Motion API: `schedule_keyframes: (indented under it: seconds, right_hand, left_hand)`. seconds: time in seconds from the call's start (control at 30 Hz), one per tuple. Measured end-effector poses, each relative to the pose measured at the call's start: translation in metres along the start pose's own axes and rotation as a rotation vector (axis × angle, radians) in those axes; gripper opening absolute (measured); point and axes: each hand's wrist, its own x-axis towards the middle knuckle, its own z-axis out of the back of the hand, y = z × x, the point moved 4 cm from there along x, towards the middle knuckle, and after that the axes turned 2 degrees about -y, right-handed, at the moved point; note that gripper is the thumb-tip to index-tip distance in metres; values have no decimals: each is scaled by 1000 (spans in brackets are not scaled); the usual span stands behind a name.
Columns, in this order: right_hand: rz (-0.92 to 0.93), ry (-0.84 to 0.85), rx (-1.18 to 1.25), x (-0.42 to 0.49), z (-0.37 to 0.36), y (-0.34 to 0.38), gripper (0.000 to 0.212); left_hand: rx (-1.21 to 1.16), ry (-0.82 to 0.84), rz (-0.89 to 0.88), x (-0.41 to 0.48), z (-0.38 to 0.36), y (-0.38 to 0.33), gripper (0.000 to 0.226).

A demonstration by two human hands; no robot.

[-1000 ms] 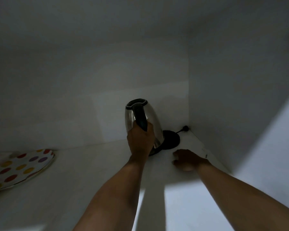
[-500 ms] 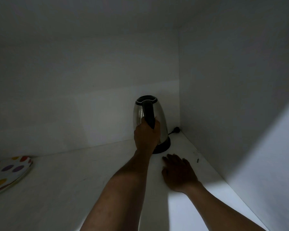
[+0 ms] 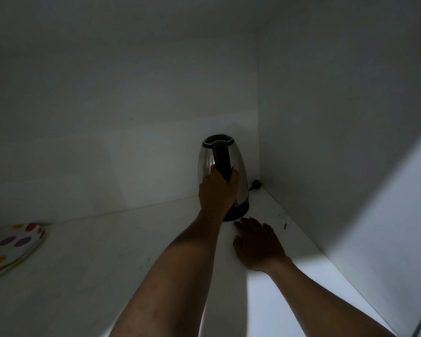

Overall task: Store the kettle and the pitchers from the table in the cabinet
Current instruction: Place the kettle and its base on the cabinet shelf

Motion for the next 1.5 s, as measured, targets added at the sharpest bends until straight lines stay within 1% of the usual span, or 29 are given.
schedule_keyframes:
  seconds: [0.13,0.23,0.33,0.43,0.57,0.7,0.77,0.83,0.9,1.0,1.07,1.17,1.3,1.37,1.5]
  right_hand:
    - [-6,-1,-3,0,0,-1,60]
    - [-10,10,-7,1,0,0,60]
    - [-12,3,-10,2,-1,0,60]
    - [-15,21,-9,0,0,0,60]
    - [-39,107,-13,-9,3,5,59]
    - [-68,152,-3,-33,11,14,60]
    - [-75,173,-23,-47,18,22,60]
    - [-73,186,-18,-60,24,31,57]
    - [-72,187,13,-77,30,40,50]
    - [-51,184,57,-99,36,58,52]
    - [-16,178,54,-109,44,81,52]
    - [66,160,76,-125,55,128,62]
    - [247,162,114,-162,56,202,64]
    - [329,151,152,-189,54,236,60]
    - [454,112,234,-249,46,297,43]
  left_hand:
    - [27,6,10,-1,1,0,46]
    - [47,36,20,-1,1,0,57]
    - [38,110,58,-1,1,1,74]
    - [66,203,56,-9,10,2,87]
    - [161,311,32,-30,32,14,86]
    - [223,421,97,-46,65,35,95]
    - [251,467,124,-56,82,42,85]
    - [336,550,114,-69,97,44,79]
    - [486,639,83,-83,114,43,81]
    - [600,718,69,-108,146,33,79]
    - [617,714,83,-124,173,28,74]
    - [619,627,130,-149,222,25,71]
    - [604,523,201,-197,295,23,63]
    - [610,492,274,-228,330,27,57]
    - [676,482,431,-305,409,37,46]
